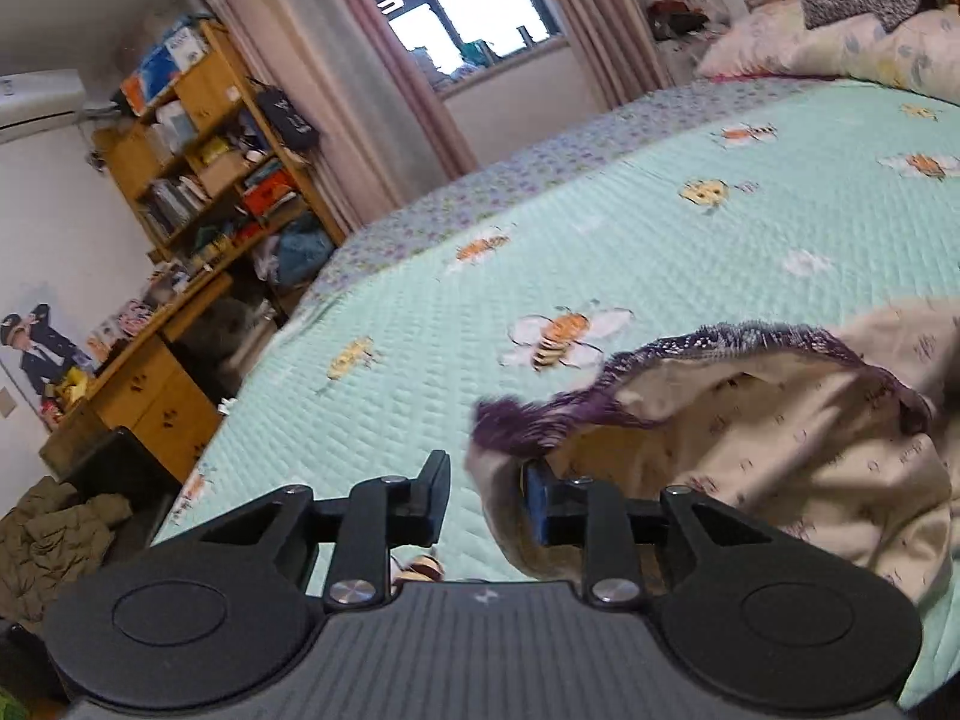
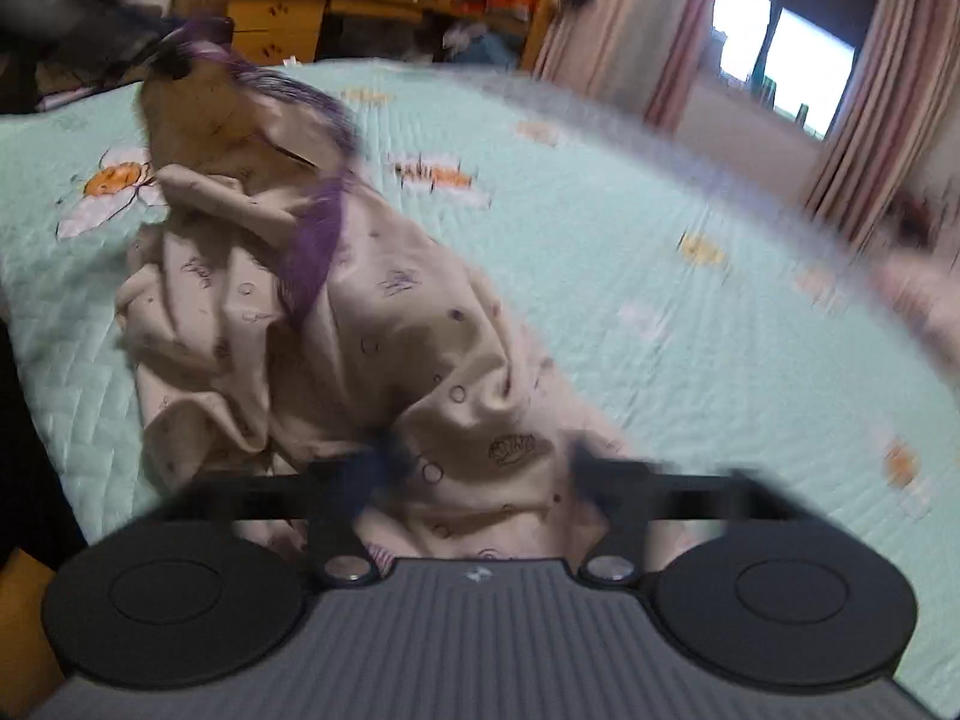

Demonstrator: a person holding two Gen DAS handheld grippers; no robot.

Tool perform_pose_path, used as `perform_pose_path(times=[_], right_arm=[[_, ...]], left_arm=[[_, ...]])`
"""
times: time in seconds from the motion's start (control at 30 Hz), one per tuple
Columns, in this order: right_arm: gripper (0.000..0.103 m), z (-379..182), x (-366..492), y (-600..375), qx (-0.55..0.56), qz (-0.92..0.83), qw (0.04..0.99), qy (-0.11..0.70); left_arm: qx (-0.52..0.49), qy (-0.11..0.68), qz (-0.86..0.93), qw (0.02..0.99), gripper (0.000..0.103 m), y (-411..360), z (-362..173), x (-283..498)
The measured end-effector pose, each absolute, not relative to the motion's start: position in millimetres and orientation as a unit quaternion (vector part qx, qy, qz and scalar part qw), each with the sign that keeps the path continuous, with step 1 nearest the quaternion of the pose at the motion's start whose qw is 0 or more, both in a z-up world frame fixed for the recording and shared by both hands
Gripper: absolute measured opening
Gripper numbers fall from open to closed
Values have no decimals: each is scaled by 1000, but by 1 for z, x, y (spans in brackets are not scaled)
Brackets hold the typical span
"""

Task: Fold clothes

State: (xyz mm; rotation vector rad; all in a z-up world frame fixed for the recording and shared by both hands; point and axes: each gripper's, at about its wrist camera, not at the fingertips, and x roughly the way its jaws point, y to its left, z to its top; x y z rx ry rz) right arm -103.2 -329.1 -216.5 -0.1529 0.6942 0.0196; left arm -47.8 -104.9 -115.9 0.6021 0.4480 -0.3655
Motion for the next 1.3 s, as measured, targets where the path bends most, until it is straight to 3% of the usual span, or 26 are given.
perform_pose_path(times=[0.27,0.53,0.63,0.73,0.93,1.07,1.17,1.3], right_arm=[[9,-98,-138,-388,18,-41,984,174],[9,-102,-148,-393,33,-52,981,182],[9,-96,-154,-391,40,-51,982,177],[9,-92,-157,-392,44,-52,982,175],[9,-74,-165,-399,51,-58,986,151],[9,-39,-172,-406,38,-66,991,108],[9,-3,-176,-415,30,-73,994,70],[9,30,-181,-423,19,-77,996,44]], left_arm=[[258,241,-208,912,30,-104,-136,-27],[250,281,-258,890,28,-133,-167,-16],[247,298,-275,880,9,-137,-171,-8],[248,288,-279,882,6,-144,-171,1],[186,234,-266,916,4,-120,-122,0],[165,151,-232,947,4,-105,-53,-5],[170,96,-224,955,4,-100,9,-9],[196,56,-226,953,4,-106,42,-26]])
